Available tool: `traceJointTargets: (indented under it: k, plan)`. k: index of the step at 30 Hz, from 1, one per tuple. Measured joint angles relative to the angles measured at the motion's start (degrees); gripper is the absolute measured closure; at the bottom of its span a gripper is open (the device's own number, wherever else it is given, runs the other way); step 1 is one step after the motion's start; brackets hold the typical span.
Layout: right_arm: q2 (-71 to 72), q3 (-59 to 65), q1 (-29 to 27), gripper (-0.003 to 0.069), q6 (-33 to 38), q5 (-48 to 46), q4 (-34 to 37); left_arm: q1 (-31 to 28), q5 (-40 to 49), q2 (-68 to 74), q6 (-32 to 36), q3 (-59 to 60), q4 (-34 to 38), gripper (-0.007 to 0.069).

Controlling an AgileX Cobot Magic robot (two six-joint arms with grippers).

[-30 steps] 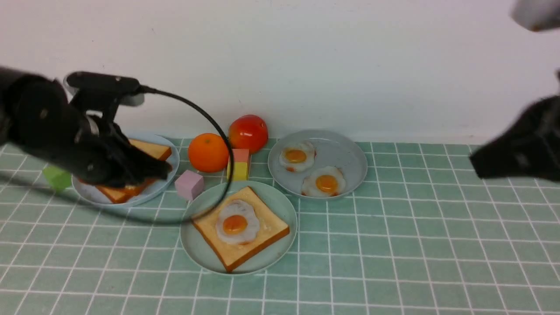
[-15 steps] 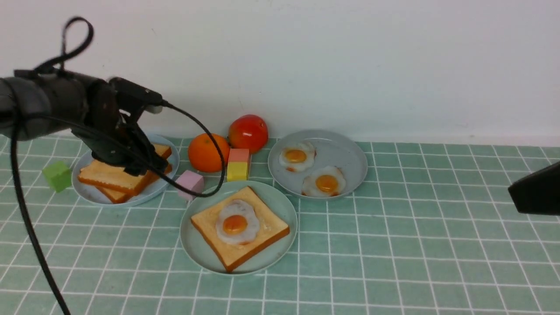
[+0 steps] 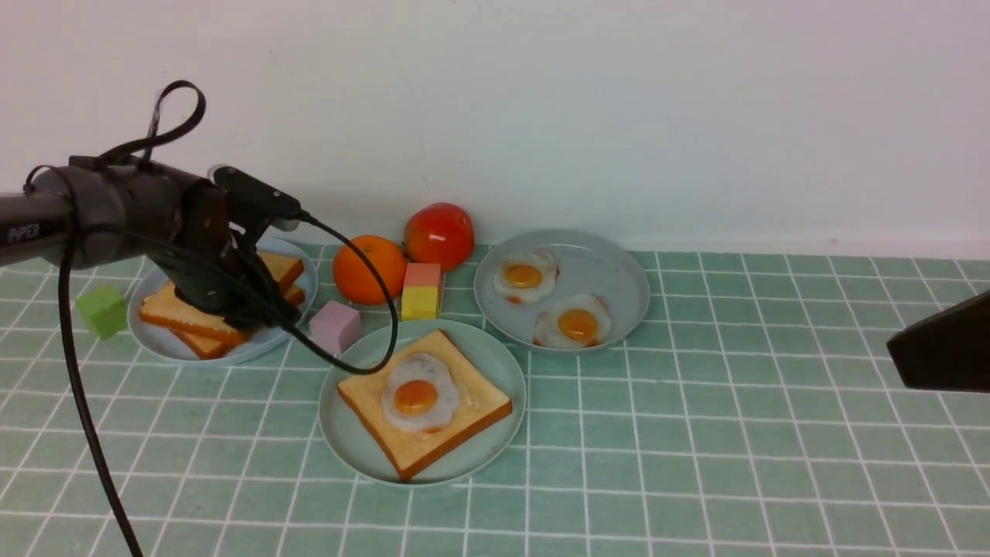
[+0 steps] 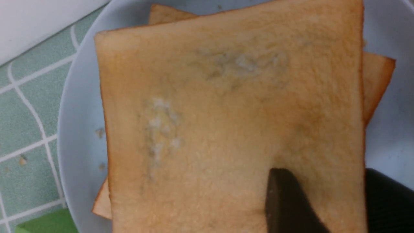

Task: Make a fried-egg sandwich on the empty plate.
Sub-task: Use the left arm to grab a slice of bread, then use the left arm to place a slice of bread on the fried egg in the middle

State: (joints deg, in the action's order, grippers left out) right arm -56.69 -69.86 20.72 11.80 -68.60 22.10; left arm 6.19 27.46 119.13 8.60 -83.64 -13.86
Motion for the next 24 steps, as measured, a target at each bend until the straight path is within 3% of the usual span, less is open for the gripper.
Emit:
traceJointTargets:
  k: [7, 12, 17, 19, 22, 24]
  plan:
    - [0.00, 0.00, 0.00, 0.0636, 0.25, -1.29, 0.25, 0.82, 4.12, -6.60, 0.11, 0.29, 1.13, 0.0515]
    - [0.05, 0.00, 0.00, 0.0631, 1.17, -1.62, 0.25, 5.44, 9.57, -15.67, -0.35, 0.34, 2.22, 0.0526]
    - [0.39, 0.00, 0.00, 0.0627, 2.05, -3.00, 0.20, 17.16, 12.70, -25.00, -0.07, 6.68, 2.29, 0.0526]
    - [0.75, 0.00, 0.00, 0.0625, 2.33, -3.14, 0.20, 19.93, 12.65, -25.99, 0.12, 8.61, 2.12, 0.0526]
    - [2.07, 0.00, 0.00, 0.0619, 2.86, -3.32, 0.20, 28.92, 11.22, -26.45, 0.11, 15.33, -0.54, 0.0526]
    - [2.92, 0.00, 0.00, 0.0615, 2.86, -3.39, 0.23, 31.13, 9.43, -25.40, 0.11, 17.78, -2.43, 0.0526]
